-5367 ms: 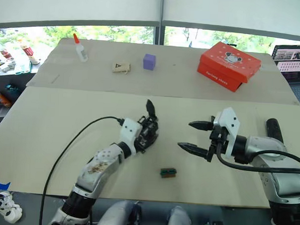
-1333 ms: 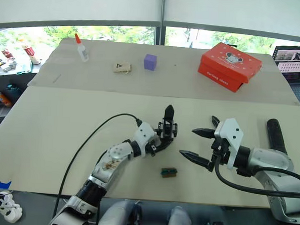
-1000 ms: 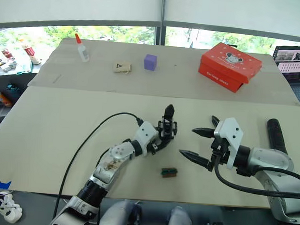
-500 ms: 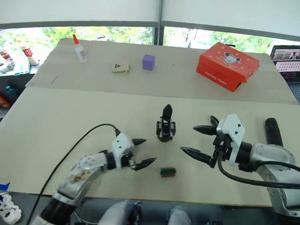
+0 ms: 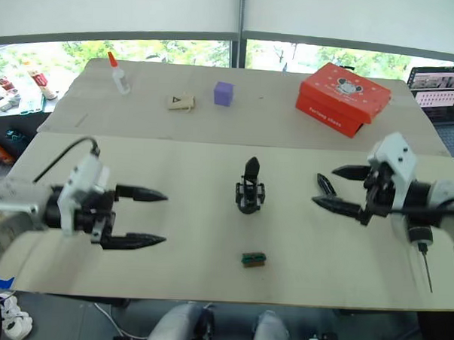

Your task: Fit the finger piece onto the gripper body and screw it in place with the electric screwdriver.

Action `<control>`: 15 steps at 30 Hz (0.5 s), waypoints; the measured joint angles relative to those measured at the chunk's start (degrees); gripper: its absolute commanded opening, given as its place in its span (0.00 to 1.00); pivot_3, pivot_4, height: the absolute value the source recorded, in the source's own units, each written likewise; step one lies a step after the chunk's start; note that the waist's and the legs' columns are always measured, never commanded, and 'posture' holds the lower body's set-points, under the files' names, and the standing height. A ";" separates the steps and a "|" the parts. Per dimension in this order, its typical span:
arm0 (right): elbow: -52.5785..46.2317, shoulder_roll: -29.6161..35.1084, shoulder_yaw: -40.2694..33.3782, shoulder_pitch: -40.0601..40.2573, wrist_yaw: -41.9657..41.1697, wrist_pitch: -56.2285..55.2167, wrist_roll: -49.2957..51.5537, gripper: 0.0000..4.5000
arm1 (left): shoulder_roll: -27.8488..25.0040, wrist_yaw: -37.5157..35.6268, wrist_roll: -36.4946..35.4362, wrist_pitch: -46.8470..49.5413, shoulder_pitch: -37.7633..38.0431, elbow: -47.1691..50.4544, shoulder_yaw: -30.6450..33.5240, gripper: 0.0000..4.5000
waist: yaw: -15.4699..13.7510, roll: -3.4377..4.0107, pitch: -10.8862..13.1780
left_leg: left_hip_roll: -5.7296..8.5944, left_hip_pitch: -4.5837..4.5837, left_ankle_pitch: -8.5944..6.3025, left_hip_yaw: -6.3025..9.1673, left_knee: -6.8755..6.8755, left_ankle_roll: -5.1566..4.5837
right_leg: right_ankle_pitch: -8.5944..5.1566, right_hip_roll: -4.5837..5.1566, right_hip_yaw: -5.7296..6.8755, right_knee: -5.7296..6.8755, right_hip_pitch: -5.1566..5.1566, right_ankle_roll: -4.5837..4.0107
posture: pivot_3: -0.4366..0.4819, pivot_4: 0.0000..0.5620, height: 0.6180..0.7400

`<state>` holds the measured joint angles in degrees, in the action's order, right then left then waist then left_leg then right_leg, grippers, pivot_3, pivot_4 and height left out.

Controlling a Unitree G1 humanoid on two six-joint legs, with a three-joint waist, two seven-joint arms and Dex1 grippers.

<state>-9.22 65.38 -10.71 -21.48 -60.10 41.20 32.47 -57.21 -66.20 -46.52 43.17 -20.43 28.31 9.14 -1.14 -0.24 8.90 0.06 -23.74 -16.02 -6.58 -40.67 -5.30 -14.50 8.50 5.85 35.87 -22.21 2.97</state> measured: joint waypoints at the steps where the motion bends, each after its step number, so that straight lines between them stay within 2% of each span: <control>1: 2.16 0.88 2.79 -3.76 -0.23 2.03 -0.99 1.00 | 0.17 -0.14 -0.86 1.07 -3.38 -1.28 -0.64 0.99 | 0.28 0.00 0.00 | -0.01 0.00 0.01 -0.02 0.01 0.01 | 0.00 -0.03 -0.02 0.01 -0.03 0.00 | 0.48 0.27 1.00; 3: 7.20 0.93 9.58 -13.12 -0.59 6.35 -4.49 1.00 | 1.95 -0.11 -2.01 2.46 -9.97 -3.90 -2.47 0.99 | 0.63 0.00 0.01 | 0.00 0.00 0.02 -0.07 0.06 0.03 | 0.00 -0.05 -0.03 0.01 -0.03 0.00 | 0.48 0.27 1.00; 4: 8.38 0.61 11.21 -15.36 -0.55 7.24 -5.47 1.00 | 2.55 0.01 -2.19 2.82 -11.29 -4.37 -2.97 0.99 | 0.76 0.01 0.01 | 0.01 0.00 0.02 -0.10 0.08 0.03 | 0.00 -0.06 -0.05 0.01 -0.07 0.00 | 0.48 0.27 1.00; 7: 17.30 -3.97 20.69 -27.04 -0.55 14.26 -10.89 1.00 | 6.26 0.80 -3.12 4.92 -17.15 -7.24 -6.33 0.99 | 1.26 -0.02 0.03 | 0.03 -0.05 0.04 -0.13 0.31 0.06 | 0.00 -0.08 -0.02 0.08 -0.09 0.00 | 0.48 0.27 1.00; 11: 29.50 -11.28 30.10 -37.07 0.58 22.05 -16.76 1.00 | 9.58 0.82 -3.15 5.92 -21.49 -8.36 -9.33 0.99 | 1.66 -0.03 0.04 | 0.07 -0.09 0.05 -0.13 0.36 0.06 | 0.00 -0.08 0.04 0.02 -0.11 0.01 | 0.48 0.27 1.00; 15: 44.96 -16.94 36.77 -41.78 1.23 22.55 -23.13 1.00 | 10.85 0.29 -2.55 5.57 -22.44 -8.32 -10.77 0.99 | 1.40 -0.02 0.05 | 0.10 -0.10 0.05 -0.11 0.36 0.07 | 0.00 -0.07 0.08 -0.01 -0.11 0.01 | 0.48 0.27 1.00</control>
<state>35.75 48.44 26.07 -63.26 -58.87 63.75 9.34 -46.36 -65.91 -49.07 48.74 -42.87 19.99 -1.63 0.27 -0.25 8.95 0.17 -23.84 -15.97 -6.70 -40.31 -5.23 -14.50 8.43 5.93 35.86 -22.32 2.98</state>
